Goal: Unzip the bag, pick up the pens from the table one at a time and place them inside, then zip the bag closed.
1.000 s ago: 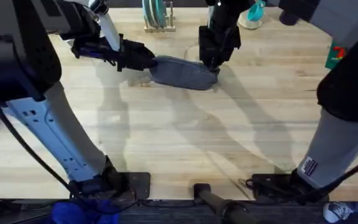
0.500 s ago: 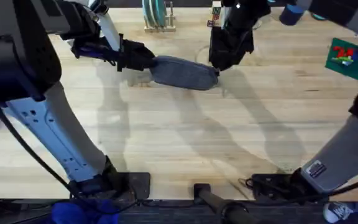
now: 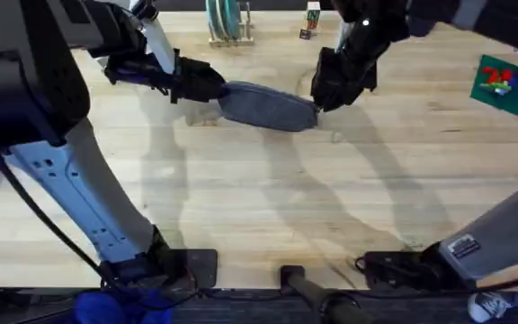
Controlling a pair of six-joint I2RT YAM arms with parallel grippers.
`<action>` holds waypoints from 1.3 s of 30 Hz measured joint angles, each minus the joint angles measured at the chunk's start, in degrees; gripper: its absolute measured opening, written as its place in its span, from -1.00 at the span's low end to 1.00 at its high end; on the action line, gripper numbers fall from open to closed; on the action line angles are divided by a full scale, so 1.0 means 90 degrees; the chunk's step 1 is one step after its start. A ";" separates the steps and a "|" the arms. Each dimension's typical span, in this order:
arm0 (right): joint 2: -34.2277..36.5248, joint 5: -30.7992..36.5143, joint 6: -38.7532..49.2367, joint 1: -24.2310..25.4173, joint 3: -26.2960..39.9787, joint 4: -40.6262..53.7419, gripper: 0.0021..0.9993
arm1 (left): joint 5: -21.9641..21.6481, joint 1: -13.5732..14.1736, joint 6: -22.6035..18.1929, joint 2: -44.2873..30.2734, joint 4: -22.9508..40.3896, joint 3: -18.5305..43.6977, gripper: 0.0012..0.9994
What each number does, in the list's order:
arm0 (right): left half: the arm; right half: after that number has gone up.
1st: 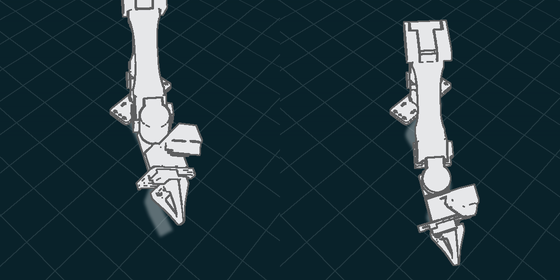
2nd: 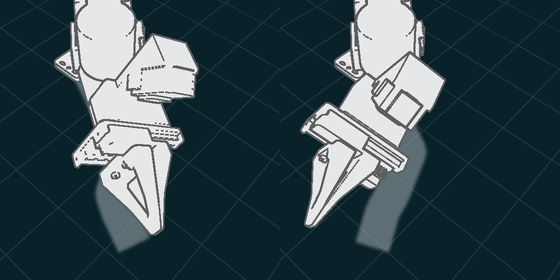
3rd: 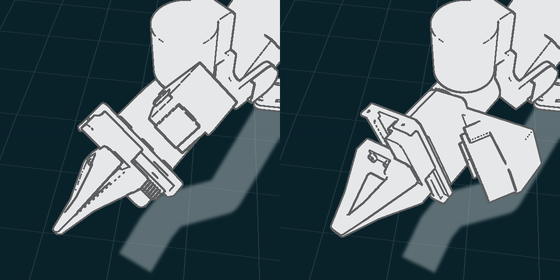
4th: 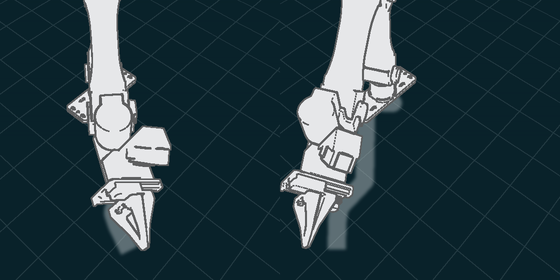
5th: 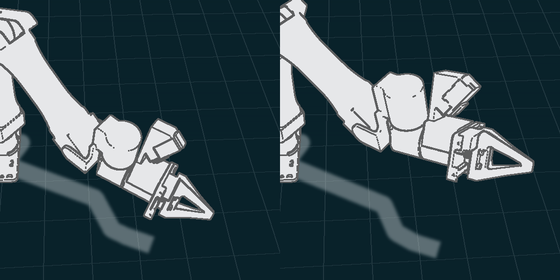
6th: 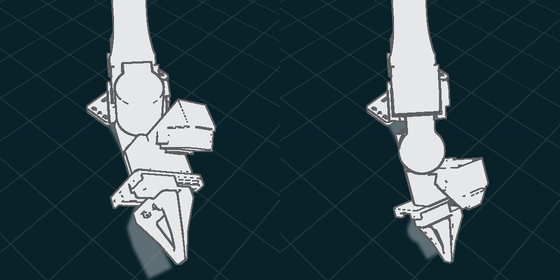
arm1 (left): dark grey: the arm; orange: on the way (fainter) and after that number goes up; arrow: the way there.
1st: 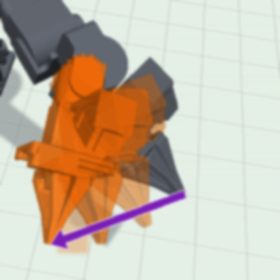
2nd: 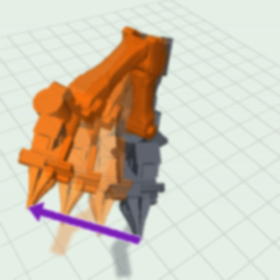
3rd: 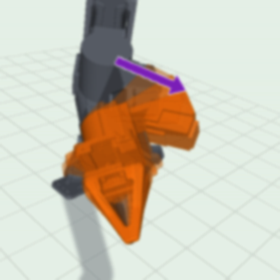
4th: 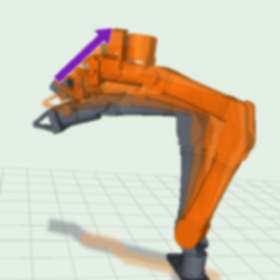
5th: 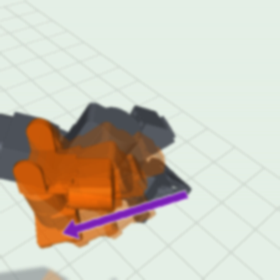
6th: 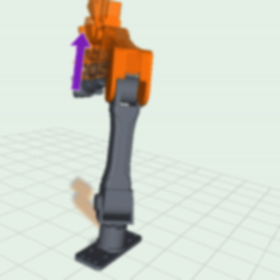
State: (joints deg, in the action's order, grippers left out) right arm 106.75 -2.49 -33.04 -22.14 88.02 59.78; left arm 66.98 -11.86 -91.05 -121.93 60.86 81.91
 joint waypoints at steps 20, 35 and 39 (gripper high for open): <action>-0.0242 -0.1155 0.0108 0.0697 -0.1295 -0.1222 -0.94 | 0.0010 0.0010 0.0002 0.0000 0.0002 0.0000 -0.92; -0.0242 -0.1427 0.0369 0.0844 -0.1325 -0.1267 -0.94 | 0.0007 0.0010 0.0095 0.0001 0.0000 0.0000 -0.92; -0.0242 -0.1429 0.0386 0.0844 -0.1325 -0.1266 -0.94 | 0.0007 0.0010 0.0095 0.0001 0.0000 0.0000 -0.92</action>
State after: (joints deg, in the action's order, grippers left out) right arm 104.57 -15.35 -29.56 -14.55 76.09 48.39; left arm 67.05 -11.77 -90.19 -121.92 60.86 81.91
